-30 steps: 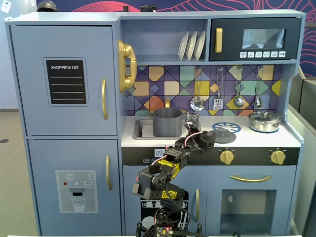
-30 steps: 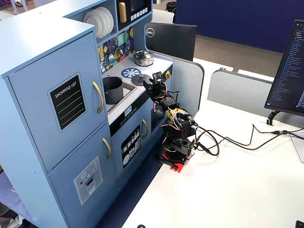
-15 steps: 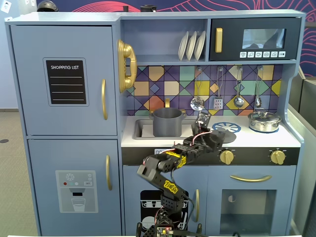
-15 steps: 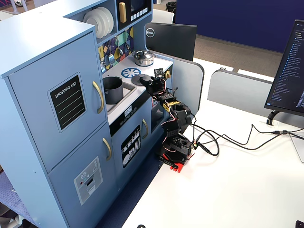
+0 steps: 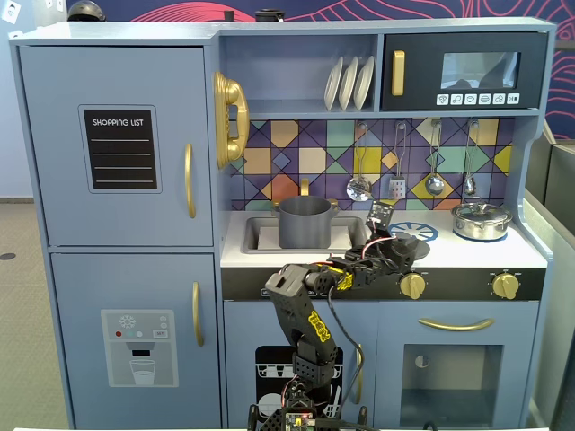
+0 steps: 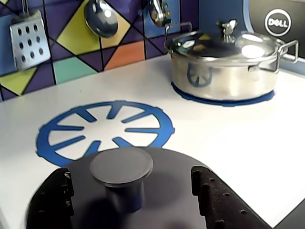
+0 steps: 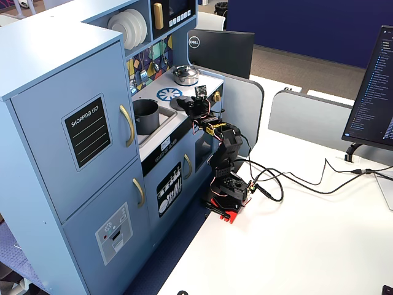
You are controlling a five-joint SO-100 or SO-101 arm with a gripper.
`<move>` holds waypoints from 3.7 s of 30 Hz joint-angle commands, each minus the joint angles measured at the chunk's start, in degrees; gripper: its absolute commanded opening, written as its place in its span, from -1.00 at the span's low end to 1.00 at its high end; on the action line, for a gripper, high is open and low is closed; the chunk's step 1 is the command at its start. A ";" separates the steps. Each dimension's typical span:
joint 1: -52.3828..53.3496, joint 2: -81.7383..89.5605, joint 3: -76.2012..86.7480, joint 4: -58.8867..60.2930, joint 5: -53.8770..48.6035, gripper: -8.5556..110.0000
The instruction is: Pick up the lid from the counter and put it on the gray recipient
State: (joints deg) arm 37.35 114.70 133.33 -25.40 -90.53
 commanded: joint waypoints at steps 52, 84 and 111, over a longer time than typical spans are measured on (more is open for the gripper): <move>-6.33 4.75 -23.29 12.39 0.88 -0.86; -32.43 7.65 -29.62 25.66 0.62 -0.86; -35.51 5.01 -23.99 21.62 0.35 -0.86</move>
State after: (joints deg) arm 2.46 119.18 110.48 -1.32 -89.47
